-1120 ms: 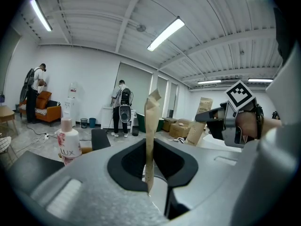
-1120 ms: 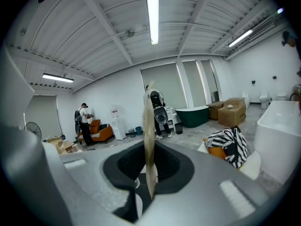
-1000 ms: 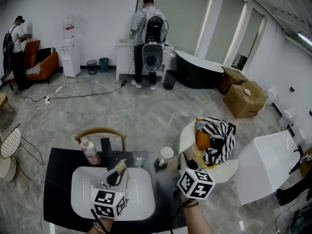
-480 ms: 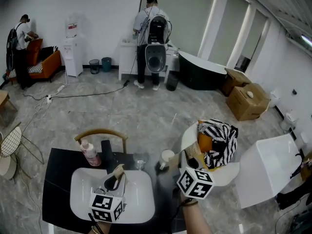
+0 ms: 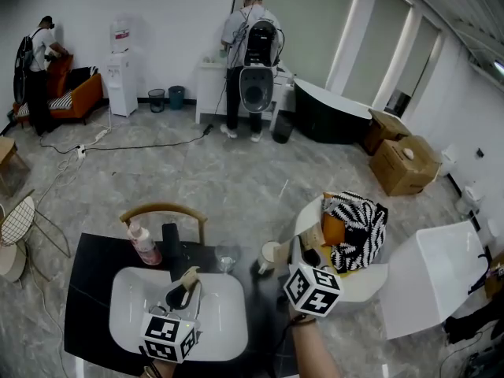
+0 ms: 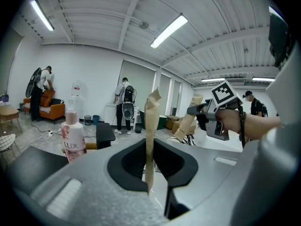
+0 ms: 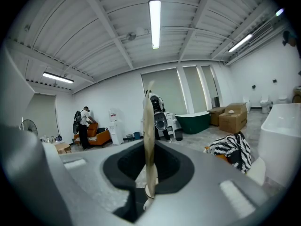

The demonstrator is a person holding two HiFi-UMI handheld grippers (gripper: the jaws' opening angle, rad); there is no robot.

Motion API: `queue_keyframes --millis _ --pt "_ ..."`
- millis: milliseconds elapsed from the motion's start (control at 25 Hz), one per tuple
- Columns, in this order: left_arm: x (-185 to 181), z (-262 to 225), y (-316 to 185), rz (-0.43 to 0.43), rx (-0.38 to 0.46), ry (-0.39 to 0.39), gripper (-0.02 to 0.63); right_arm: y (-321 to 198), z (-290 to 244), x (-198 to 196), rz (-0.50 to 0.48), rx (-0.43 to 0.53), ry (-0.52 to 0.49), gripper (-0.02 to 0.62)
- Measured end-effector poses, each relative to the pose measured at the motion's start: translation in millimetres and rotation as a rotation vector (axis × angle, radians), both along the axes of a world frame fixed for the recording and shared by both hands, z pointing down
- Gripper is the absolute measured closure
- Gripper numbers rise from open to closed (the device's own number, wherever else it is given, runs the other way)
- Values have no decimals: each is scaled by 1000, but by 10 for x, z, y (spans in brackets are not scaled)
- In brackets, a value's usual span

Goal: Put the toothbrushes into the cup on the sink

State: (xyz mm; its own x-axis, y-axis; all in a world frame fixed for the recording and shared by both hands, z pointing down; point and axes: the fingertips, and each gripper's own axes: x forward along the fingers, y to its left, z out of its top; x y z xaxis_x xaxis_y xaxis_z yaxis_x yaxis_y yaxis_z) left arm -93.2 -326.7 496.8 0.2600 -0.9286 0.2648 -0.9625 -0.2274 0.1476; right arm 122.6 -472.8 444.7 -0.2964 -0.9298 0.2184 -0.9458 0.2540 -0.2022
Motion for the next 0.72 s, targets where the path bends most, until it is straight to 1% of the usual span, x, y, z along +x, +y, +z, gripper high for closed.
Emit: queue_keyframes --millis 280,720 --pt "42 41 -41 -6 -7 8 566 -130 135 -23 -1 -3 -1 557" --pt "53 102 -68 -19 -3 -10 566 -263 450 -73 -1 -31 14 557"
